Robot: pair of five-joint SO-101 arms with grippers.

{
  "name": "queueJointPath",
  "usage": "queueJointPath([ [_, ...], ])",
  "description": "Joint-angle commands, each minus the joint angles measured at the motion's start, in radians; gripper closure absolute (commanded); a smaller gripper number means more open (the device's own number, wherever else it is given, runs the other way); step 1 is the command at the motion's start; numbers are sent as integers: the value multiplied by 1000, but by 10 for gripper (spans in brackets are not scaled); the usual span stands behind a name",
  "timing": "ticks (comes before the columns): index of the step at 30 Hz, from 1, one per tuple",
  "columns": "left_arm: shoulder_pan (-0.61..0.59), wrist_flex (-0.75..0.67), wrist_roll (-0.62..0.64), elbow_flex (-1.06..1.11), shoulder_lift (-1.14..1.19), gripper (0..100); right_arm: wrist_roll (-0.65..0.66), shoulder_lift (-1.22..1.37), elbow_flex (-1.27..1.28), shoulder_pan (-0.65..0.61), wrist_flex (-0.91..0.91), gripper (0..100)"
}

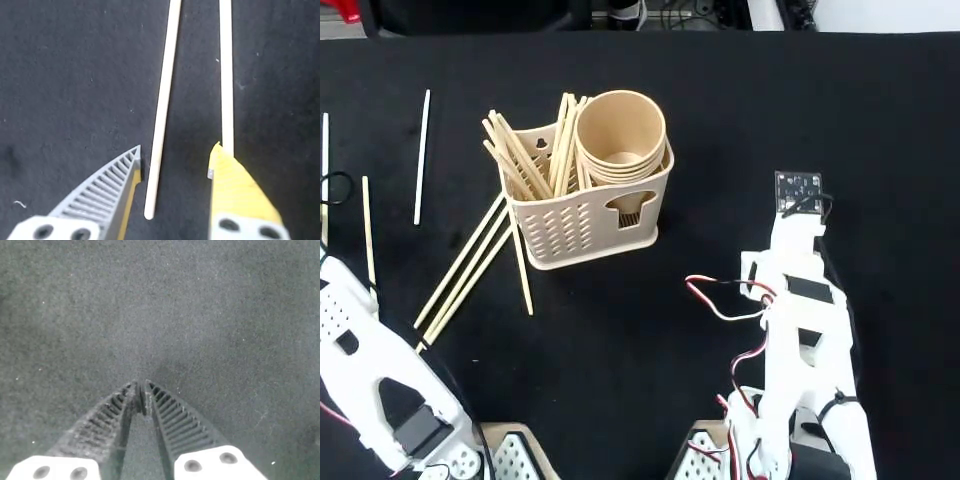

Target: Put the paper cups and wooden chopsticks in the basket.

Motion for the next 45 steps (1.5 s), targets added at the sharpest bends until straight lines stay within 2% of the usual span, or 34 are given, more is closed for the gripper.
queueJointPath([
  [1, -7, -75, -8, 28, -51, 777, 12, -2, -4, -2, -15, 977],
  [4, -22, -172, -9, 114, -8, 780, 12, -2, -4, -2, -15, 977],
  [8, -41, -195, -9, 183, 41, 797, 12, -2, -4, -2, -15, 977],
  [13, -53, -192, -3, 189, 89, 974, 12, -2, -4, -2, -15, 977],
  [14, -54, -180, -3, 189, 95, 971, 12, -2, -4, -2, -15, 977],
  [22, -47, 63, -8, 173, 91, 970, 12, -2, -5, -2, -15, 977],
  [27, -45, 321, -8, -84, 100, 970, 12, -2, -5, -2, -15, 977],
  [30, -47, 328, 9, -82, 60, 970, 12, -2, -5, -2, -15, 977],
  [37, -53, 330, 100, -85, -51, 971, 12, -2, -5, -2, -15, 977],
  [41, -48, 330, 253, -85, -143, 971, 12, -2, -5, -5, -15, 977],
  [45, -42, 331, 344, -85, -265, 971, 12, -2, -5, -3, -15, 977],
])
